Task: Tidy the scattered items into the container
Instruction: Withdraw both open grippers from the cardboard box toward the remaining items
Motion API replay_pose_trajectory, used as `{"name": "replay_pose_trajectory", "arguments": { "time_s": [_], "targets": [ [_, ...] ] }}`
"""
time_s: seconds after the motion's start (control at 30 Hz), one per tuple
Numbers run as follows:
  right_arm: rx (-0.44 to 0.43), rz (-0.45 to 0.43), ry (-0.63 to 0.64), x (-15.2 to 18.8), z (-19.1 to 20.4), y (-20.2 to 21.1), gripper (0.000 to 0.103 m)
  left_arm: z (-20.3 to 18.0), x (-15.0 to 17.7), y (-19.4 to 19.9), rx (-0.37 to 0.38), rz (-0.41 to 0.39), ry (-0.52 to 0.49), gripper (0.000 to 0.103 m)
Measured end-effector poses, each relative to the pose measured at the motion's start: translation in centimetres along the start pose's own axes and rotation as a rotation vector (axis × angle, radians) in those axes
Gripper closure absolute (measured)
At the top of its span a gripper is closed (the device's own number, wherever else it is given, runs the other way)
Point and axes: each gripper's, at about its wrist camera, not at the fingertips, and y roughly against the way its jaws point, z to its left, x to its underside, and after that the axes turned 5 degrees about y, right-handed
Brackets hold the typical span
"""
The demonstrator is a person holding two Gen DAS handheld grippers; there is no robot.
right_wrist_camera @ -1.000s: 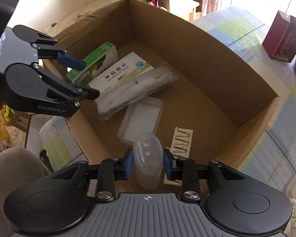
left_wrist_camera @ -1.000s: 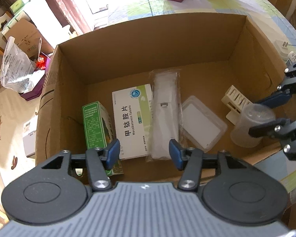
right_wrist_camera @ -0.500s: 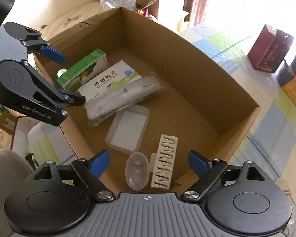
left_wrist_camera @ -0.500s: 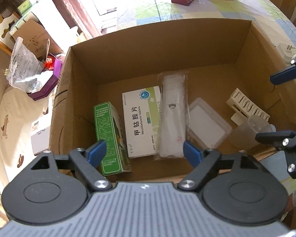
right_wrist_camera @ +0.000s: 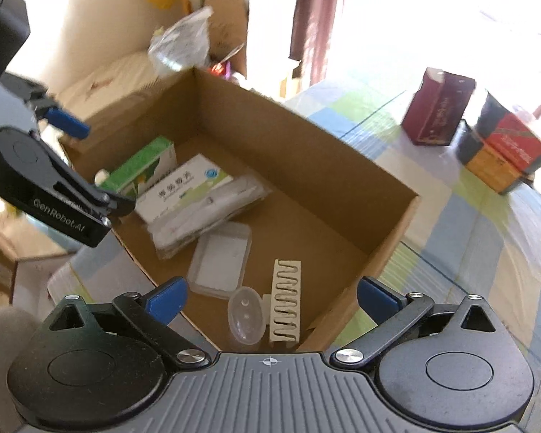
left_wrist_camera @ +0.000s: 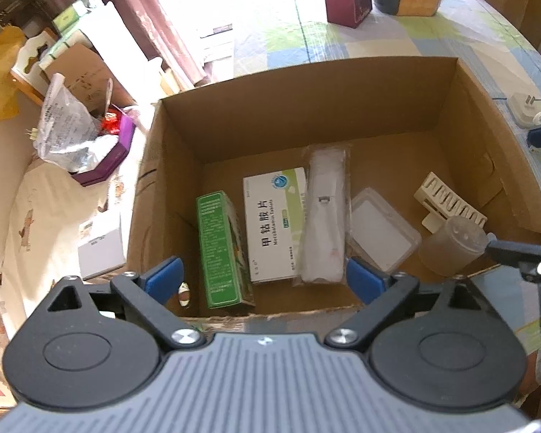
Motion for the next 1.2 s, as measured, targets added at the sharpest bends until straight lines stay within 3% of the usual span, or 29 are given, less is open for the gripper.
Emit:
{"name": "replay_pose_trajectory", "arguments": {
  "time_s": [0.3, 0.8, 1.2],
  "targets": [
    [0.013, -0.062, -0.096, 1.1, -0.2, 3.8, 0.000, 0.3, 1.5, 3.3, -0.013, -0.018, 0.035, 0.004],
    [0.002, -0.064, -0.119, 5.3, 0.9, 7.6, 0.000, -1.8, 4.9, 8.1, 0.026, -0.043, 0.078, 0.004],
    [0.005, -0.068, -0.181, 8.3, -0.5, 10.1, 0.000, -4.9, 6.6, 10.0, 0.067, -0.046, 0.080, 0.004]
  ]
}}
